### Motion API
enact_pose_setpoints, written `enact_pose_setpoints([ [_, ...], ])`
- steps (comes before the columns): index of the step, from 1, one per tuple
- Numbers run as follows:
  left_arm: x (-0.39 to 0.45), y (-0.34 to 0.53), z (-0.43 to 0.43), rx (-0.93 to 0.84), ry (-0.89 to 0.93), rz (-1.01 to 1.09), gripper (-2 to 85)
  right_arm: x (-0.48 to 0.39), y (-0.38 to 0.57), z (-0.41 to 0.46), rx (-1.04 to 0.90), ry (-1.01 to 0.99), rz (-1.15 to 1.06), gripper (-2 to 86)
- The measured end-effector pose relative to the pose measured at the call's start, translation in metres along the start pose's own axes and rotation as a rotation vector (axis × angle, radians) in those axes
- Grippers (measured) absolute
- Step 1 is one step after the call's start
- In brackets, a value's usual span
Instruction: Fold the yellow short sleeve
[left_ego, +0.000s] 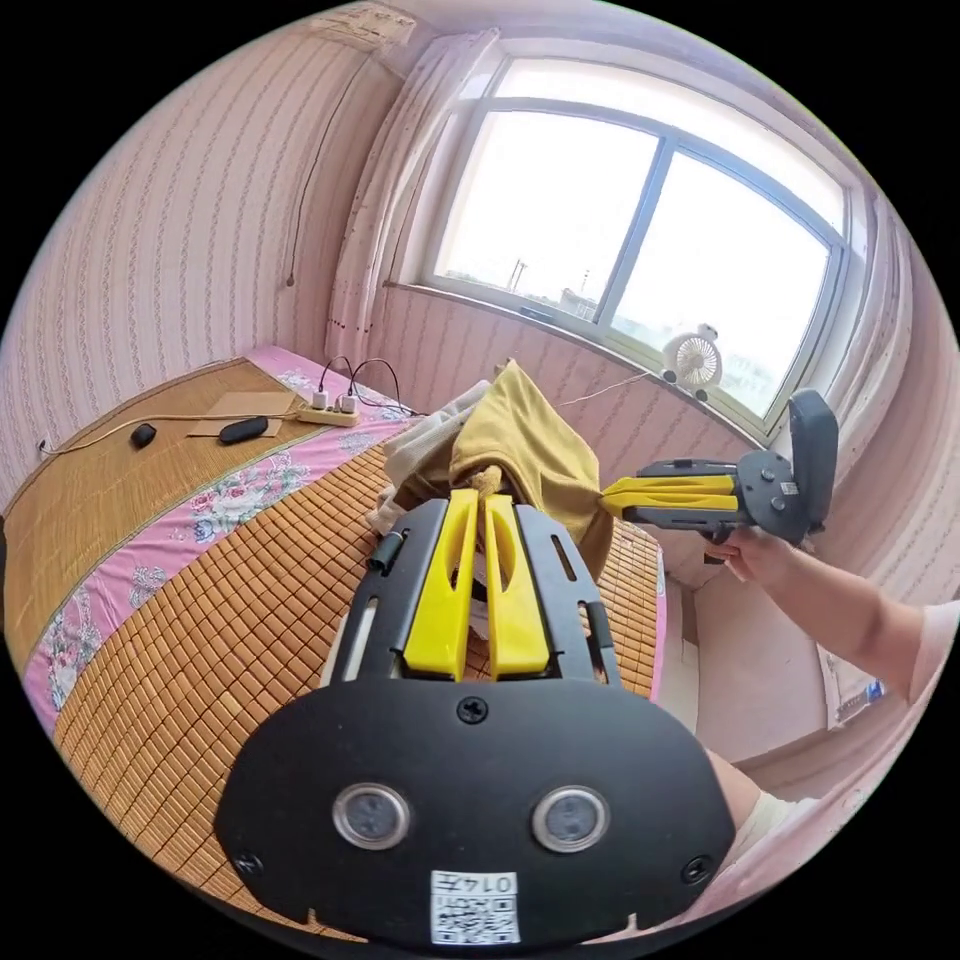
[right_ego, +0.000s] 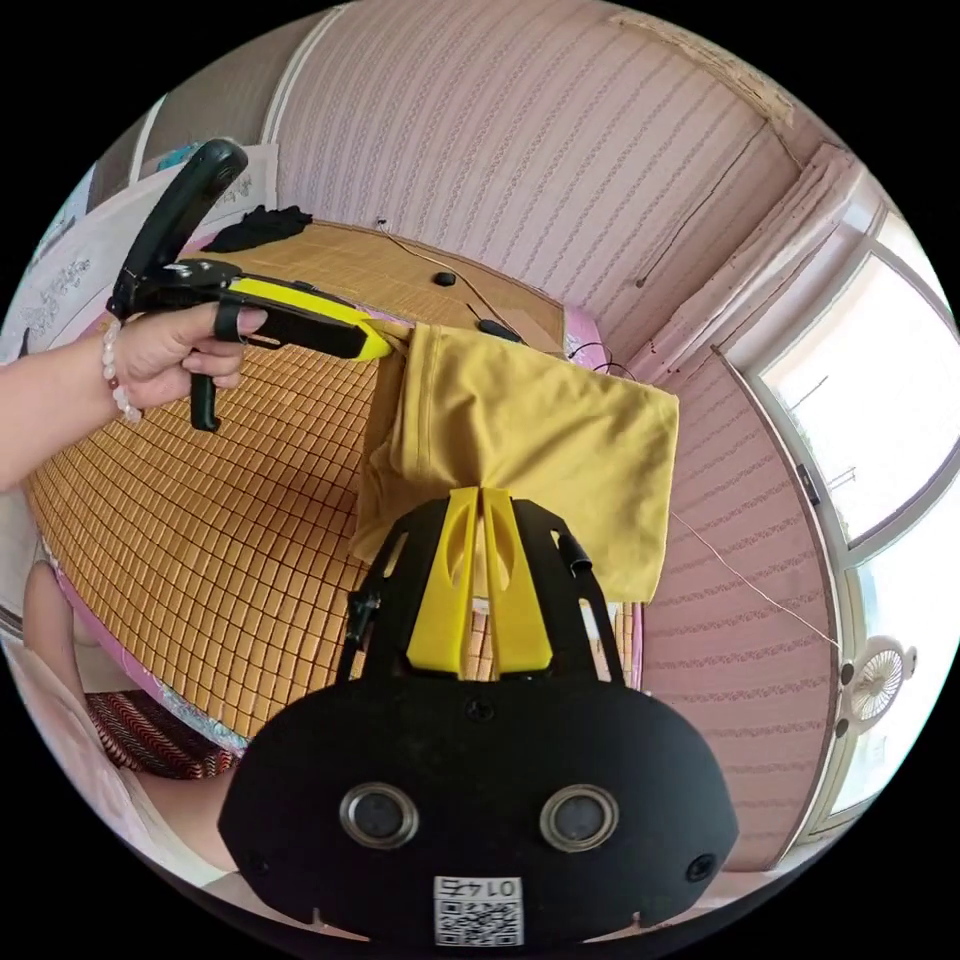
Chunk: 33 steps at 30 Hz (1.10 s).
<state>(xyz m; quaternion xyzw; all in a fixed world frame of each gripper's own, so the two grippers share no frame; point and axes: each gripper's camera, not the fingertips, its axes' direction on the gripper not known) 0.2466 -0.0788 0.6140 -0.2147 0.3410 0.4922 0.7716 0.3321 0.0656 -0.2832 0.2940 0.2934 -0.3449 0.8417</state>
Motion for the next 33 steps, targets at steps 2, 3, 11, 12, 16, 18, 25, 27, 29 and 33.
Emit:
enact_pose_setpoints([
  [2, 0.018, -0.005, -0.049, 0.036, -0.028, 0.080, -0.7, 0.011, 0.003, -0.032, 0.083, -0.074, 0.020, -0.8],
  [3, 0.021, -0.006, -0.064, 0.051, -0.045, 0.097, -0.7, 0.016, 0.000, -0.055, 0.135, -0.105, 0.017, -0.8],
  [11, -0.001, 0.032, -0.309, 0.176, -0.355, -0.036, -0.8, 0.031, -0.075, -0.139, 0.333, -0.417, 0.070, -0.9],
  [12, -0.005, 0.039, -0.328, 0.191, -0.380, -0.067, -0.8, 0.028, -0.084, -0.134, 0.353, -0.477, 0.095, -0.9],
  [16, 0.007, 0.111, -0.448, 0.275, -0.502, -0.139, -0.9, 0.003, -0.068, -0.116, 0.498, -0.654, 0.214, -0.9],
  [18, 0.034, 0.156, -0.482, 0.281, -0.514, -0.070, -0.9, -0.021, -0.041, -0.104, 0.514, -0.748, 0.197, -0.9],
  [25, 0.090, 0.457, -0.453, -0.019, -0.498, -0.391, -0.9, -0.176, 0.138, 0.017, -0.012, -0.802, 0.126, -0.6],
  [27, 0.094, 0.531, -0.432, -0.077, -0.474, -0.555, -0.9, -0.197, 0.175, 0.049, -0.193, -0.822, 0.147, -0.2],
  [29, 0.100, 0.595, -0.412, -0.154, -0.464, -0.707, -0.9, -0.206, 0.195, 0.068, -0.302, -0.822, 0.158, 1.1],
  [33, 0.109, 0.636, -0.404, -0.133, -0.436, -0.773, -0.9, -0.200, 0.187, 0.088, -0.366, -0.763, 0.192, 4.9],
])
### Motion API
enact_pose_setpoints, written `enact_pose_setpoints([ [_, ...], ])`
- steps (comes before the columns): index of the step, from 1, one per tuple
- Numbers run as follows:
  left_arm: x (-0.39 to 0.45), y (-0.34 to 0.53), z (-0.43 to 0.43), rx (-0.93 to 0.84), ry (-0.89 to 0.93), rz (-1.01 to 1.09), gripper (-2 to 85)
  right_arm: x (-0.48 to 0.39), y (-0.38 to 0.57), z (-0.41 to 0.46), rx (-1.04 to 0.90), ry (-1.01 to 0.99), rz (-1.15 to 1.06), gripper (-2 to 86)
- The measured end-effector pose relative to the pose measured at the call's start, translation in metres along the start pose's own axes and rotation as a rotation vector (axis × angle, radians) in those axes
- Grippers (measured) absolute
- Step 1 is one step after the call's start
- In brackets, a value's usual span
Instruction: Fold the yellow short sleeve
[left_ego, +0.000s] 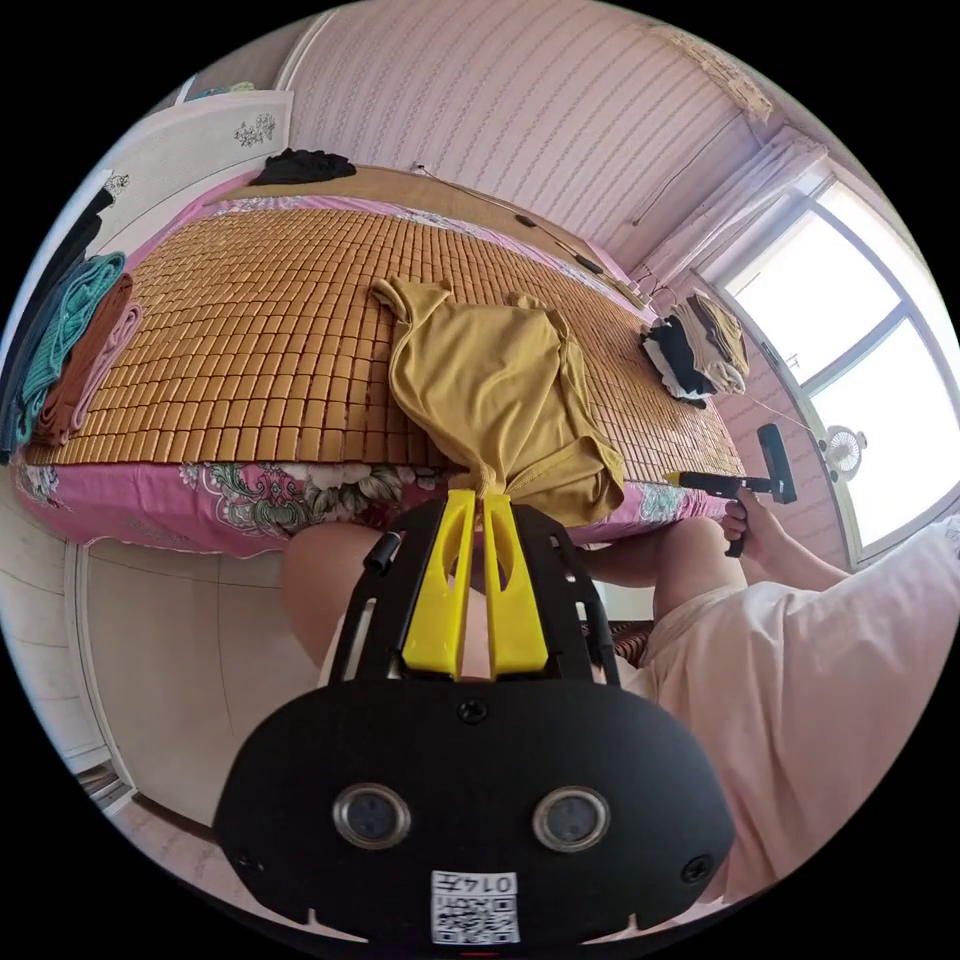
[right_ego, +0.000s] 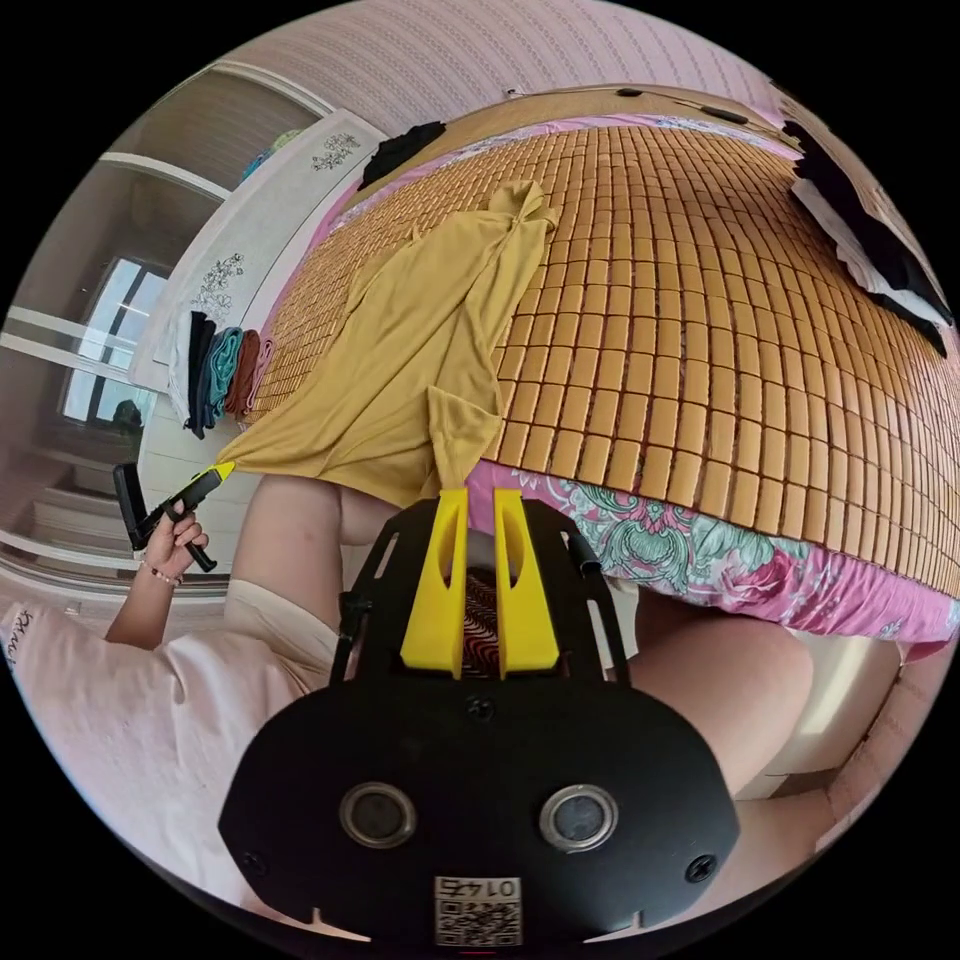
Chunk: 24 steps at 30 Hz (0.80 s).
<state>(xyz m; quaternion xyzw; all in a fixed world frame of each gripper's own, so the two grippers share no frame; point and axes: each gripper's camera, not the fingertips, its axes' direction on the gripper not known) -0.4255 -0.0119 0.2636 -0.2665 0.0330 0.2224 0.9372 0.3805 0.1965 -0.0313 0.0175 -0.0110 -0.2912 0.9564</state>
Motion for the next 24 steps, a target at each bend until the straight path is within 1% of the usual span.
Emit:
enact_pose_setpoints([
  [2, -0.006, 0.009, 0.001, 0.000, -0.039, -0.004, -0.9, 0.000, -0.014, -0.001, 0.006, 0.011, 0.003, 5.8],
  [5, -0.020, 0.017, -0.001, 0.018, -0.006, -0.044, -1.0, -0.012, -0.031, 0.010, -0.031, 0.042, -0.046, 7.9],
  [8, -0.033, 0.025, -0.004, 0.024, -0.011, -0.072, -1.0, -0.040, -0.031, 0.035, -0.113, 0.071, -0.167, 10.3],
  [10, -0.040, 0.030, -0.006, 0.028, -0.010, -0.078, -1.0, -0.064, -0.027, 0.054, -0.151, 0.150, -0.275, 11.3],
  [12, -0.045, 0.034, -0.007, 0.029, -0.011, -0.078, -1.0, -0.072, -0.028, 0.068, -0.176, 0.233, -0.299, 12.6],
  [14, -0.051, 0.040, -0.009, 0.027, -0.013, -0.071, -1.0, -0.075, -0.032, 0.077, -0.178, 0.284, -0.299, 11.4],
  [15, -0.052, 0.041, -0.009, 0.026, -0.014, -0.069, -1.0, -0.073, -0.035, 0.083, -0.181, 0.301, -0.288, 9.3],
  [17, -0.059, 0.048, -0.010, 0.015, -0.013, -0.072, -1.0, -0.070, -0.036, 0.081, -0.136, 0.344, -0.258, 6.7],
  [20, -0.070, 0.057, -0.015, 0.022, -0.018, -0.092, -1.0, -0.056, -0.037, 0.069, -0.159, 0.278, -0.206, 2.4],
  [24, -0.085, 0.068, -0.027, 0.057, -0.020, -0.116, -1.0, -0.033, -0.013, 0.017, -0.050, 0.235, -0.148, 0.3],
])
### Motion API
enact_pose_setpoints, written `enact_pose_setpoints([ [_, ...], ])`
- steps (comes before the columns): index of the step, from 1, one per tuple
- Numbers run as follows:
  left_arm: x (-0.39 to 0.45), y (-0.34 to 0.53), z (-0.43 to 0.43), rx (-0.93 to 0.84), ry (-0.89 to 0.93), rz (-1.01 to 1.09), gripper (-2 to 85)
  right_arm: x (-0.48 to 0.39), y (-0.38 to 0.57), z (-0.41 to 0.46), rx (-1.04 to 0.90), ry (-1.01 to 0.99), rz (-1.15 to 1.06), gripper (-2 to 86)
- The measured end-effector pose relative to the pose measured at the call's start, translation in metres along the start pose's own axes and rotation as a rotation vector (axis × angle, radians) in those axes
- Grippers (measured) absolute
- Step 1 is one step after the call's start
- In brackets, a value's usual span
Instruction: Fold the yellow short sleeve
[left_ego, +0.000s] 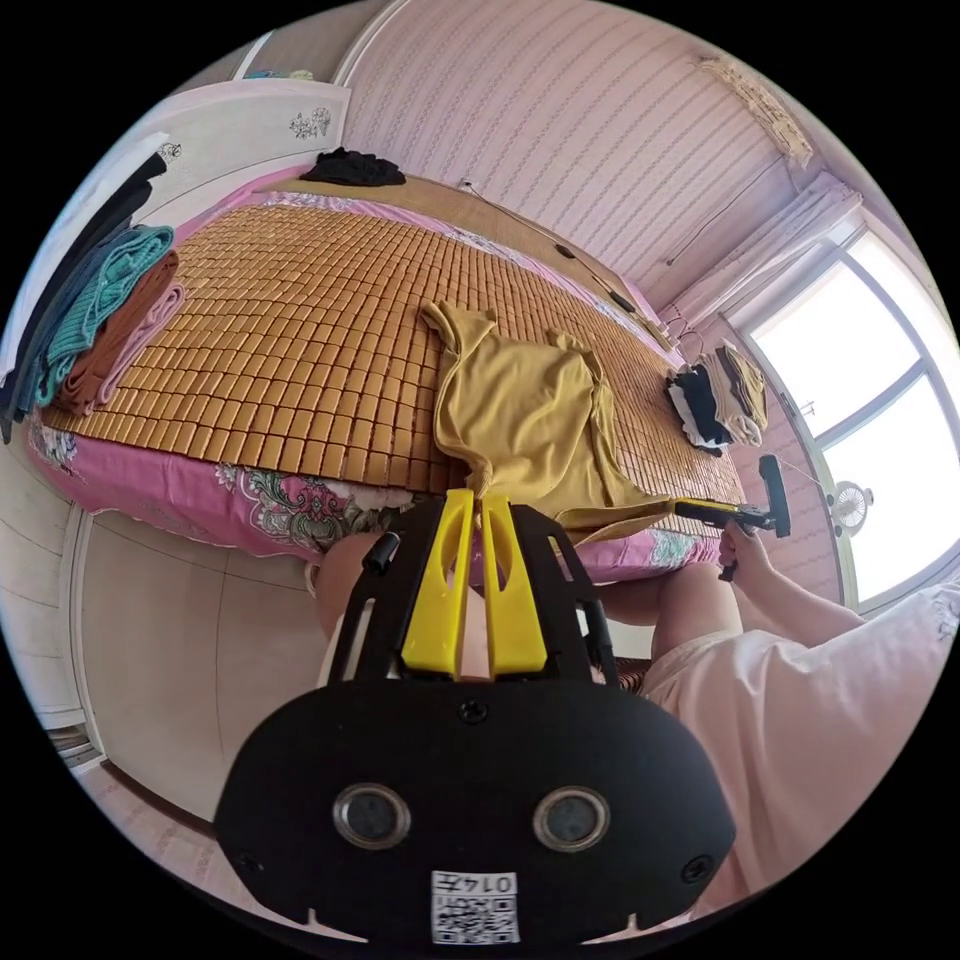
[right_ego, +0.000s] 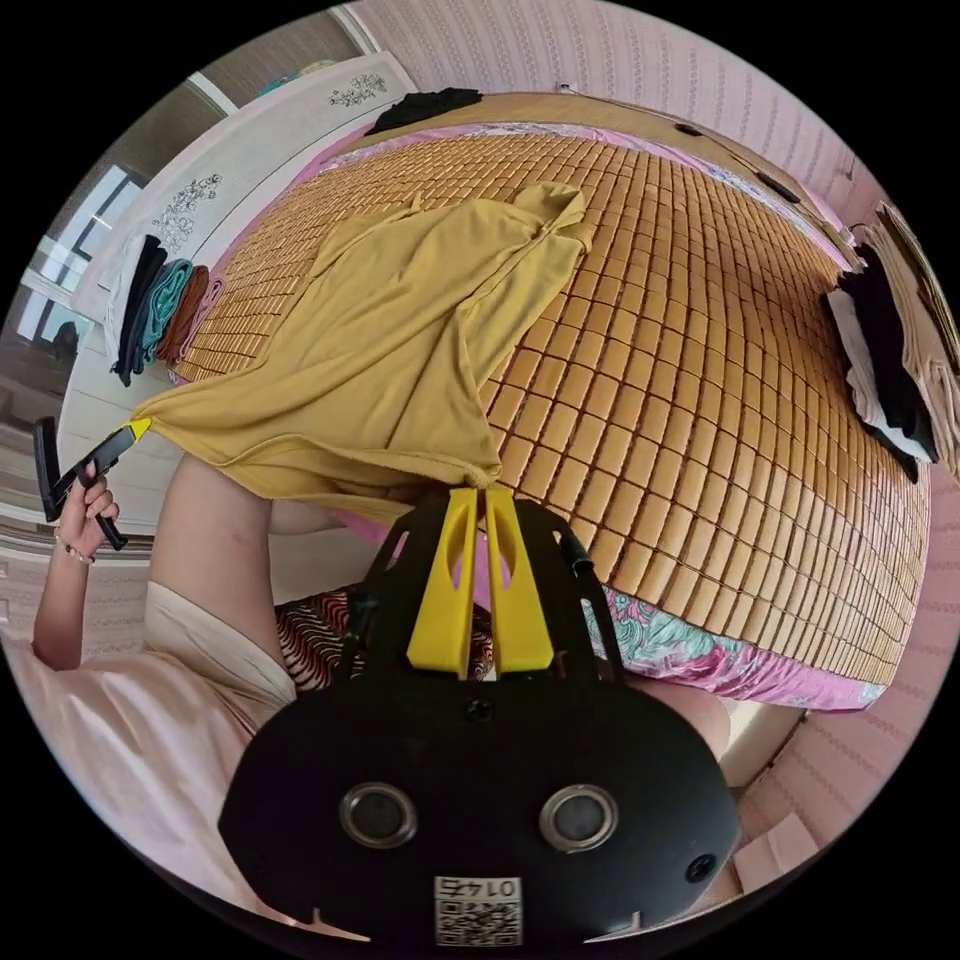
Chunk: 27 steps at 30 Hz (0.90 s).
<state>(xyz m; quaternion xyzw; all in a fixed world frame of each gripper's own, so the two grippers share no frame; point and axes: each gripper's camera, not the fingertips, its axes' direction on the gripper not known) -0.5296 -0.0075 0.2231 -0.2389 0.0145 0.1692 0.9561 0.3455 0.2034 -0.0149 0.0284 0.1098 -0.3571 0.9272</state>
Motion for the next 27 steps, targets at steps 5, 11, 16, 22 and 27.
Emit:
enact_pose_setpoints([
  [5, -0.011, 0.012, -0.026, 0.082, 0.075, 0.014, -1.0, 0.036, 0.053, -0.063, 0.141, -0.068, 0.097, 0.3],
  [11, 0.018, 0.002, -0.113, 0.354, 0.203, 0.154, -1.0, 0.046, 0.104, -0.190, 0.511, -0.198, 0.071, 0.3],
  [16, 0.063, -0.014, -0.225, 0.624, 0.232, 0.359, -1.0, 0.008, 0.141, -0.338, 0.878, -0.158, -0.144, 0.2],
  [22, 0.119, -0.006, -0.364, 0.907, 0.263, 0.593, -1.0, -0.041, 0.197, -0.481, 1.157, -0.112, -0.366, 0.1],
  [27, 0.130, -0.019, -0.402, 0.939, 0.277, 0.619, -1.0, -0.045, 0.199, -0.534, 1.177, -0.118, -0.426, 0.2],
])
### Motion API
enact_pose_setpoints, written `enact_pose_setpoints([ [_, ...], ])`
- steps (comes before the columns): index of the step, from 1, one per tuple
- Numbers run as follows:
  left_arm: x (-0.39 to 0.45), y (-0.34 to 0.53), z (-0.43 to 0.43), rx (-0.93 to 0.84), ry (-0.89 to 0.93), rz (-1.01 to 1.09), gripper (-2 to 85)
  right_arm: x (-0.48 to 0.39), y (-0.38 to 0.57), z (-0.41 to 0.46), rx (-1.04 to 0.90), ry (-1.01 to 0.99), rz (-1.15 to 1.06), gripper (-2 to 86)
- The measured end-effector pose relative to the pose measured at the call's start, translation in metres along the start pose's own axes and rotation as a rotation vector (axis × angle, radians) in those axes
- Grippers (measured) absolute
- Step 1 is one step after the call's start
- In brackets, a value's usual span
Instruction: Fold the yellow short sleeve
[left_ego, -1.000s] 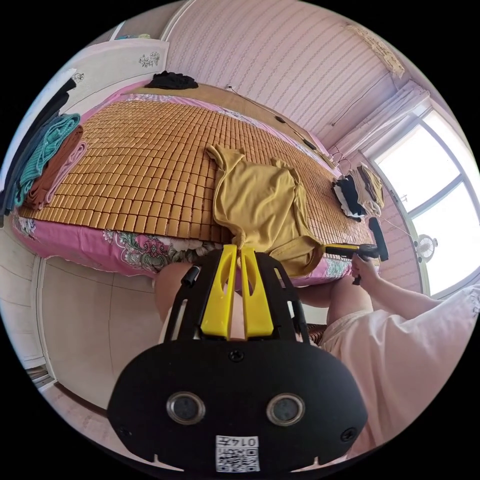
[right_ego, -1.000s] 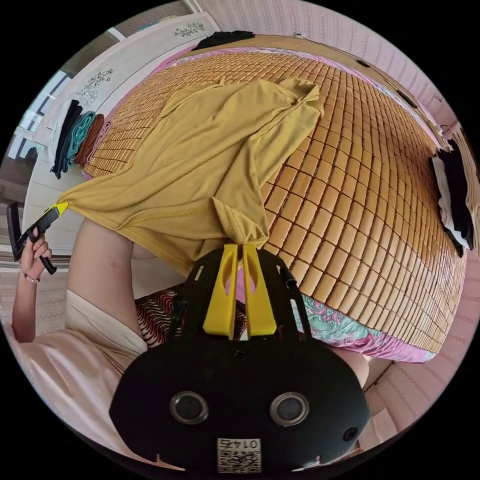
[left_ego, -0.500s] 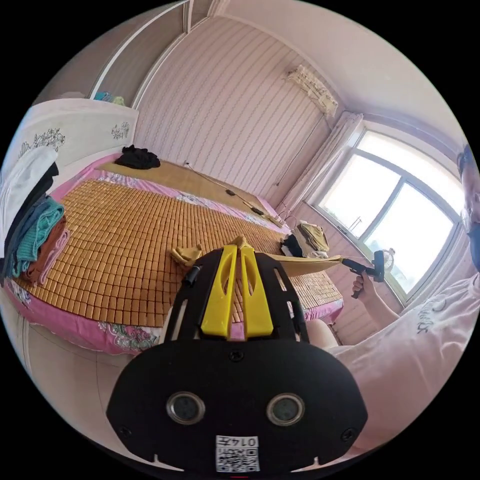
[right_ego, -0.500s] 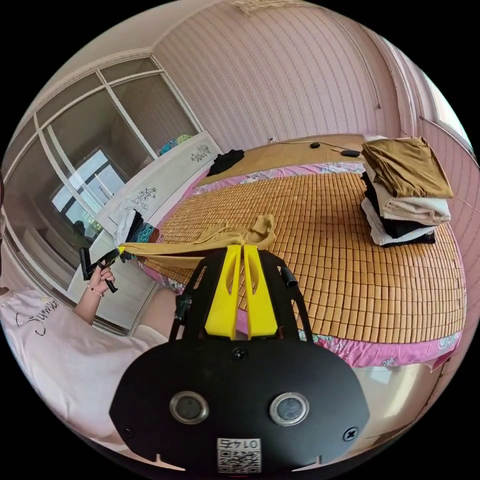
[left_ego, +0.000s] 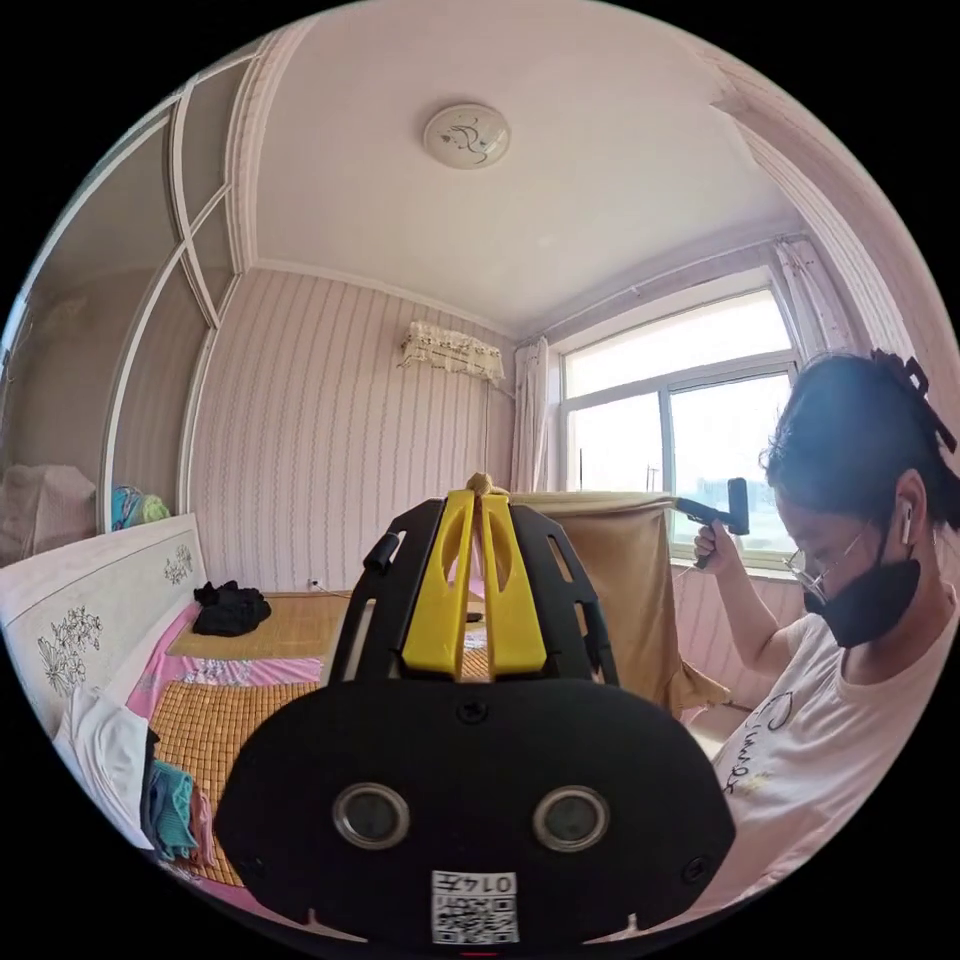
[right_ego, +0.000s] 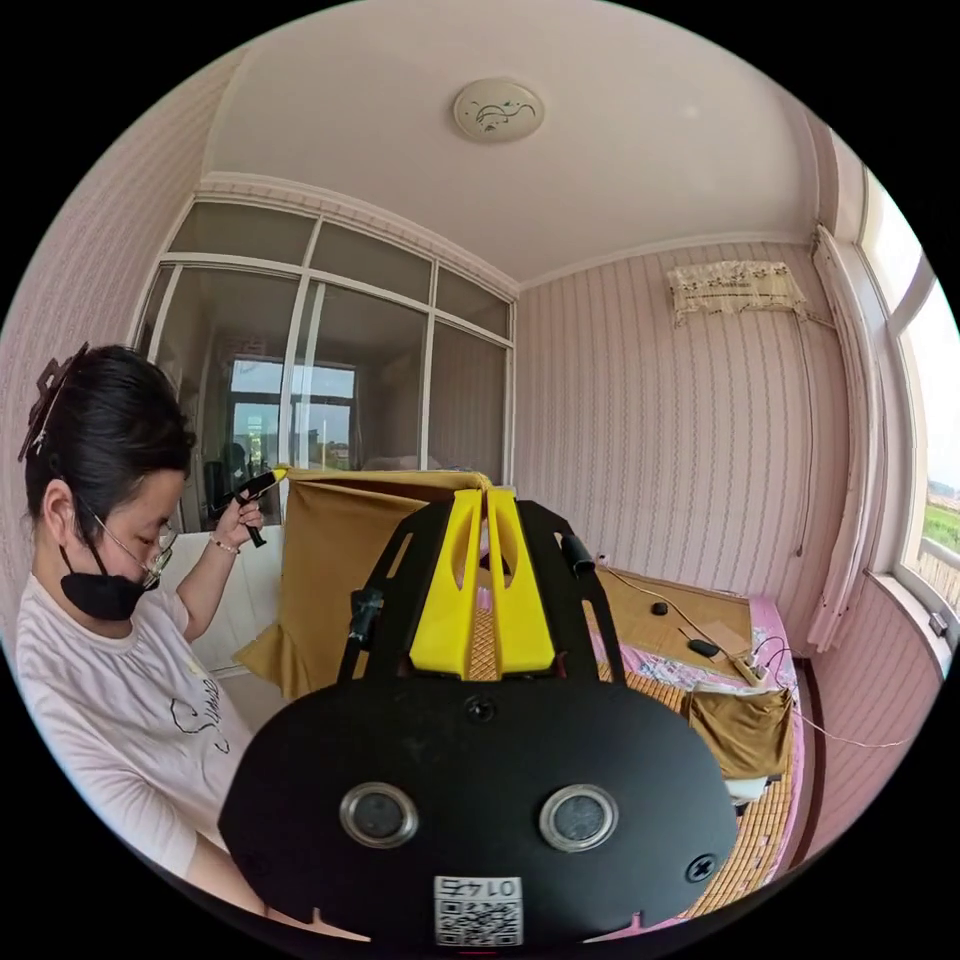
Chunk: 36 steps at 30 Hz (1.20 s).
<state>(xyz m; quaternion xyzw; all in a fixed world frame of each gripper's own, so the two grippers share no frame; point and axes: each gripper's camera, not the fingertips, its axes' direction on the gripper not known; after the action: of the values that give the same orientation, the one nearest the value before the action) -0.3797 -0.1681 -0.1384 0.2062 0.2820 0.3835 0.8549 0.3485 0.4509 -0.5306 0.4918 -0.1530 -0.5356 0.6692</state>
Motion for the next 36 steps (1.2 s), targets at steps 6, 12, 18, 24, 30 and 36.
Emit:
enact_pose_setpoints([
  [6, -0.066, 0.071, 0.116, -0.379, -0.106, -0.180, -1.0, 0.079, 0.053, 0.128, -0.429, 0.012, 0.199, 0.2],
  [12, -0.133, 0.131, 0.235, -0.557, -0.174, -0.370, -1.0, 0.160, 0.125, 0.247, -0.578, 0.159, 0.464, 0.0],
  [18, -0.135, 0.042, 0.265, -0.372, -0.202, -0.239, -1.0, 0.177, 0.033, 0.251, -0.230, 0.164, 0.391, -0.1],
  [24, -0.155, 0.113, 0.303, -0.565, -0.227, -0.297, -1.0, 0.174, 0.091, 0.295, -0.379, 0.209, 0.333, -0.3],
  [30, -0.170, 0.261, 0.341, -0.810, -0.242, -0.449, -1.0, 0.188, 0.243, 0.350, -0.695, 0.223, 0.462, -0.3],
  [36, -0.160, 0.367, 0.352, -1.029, -0.264, -0.552, -1.0, 0.190, 0.371, 0.376, -0.967, 0.177, 0.663, -0.2],
])
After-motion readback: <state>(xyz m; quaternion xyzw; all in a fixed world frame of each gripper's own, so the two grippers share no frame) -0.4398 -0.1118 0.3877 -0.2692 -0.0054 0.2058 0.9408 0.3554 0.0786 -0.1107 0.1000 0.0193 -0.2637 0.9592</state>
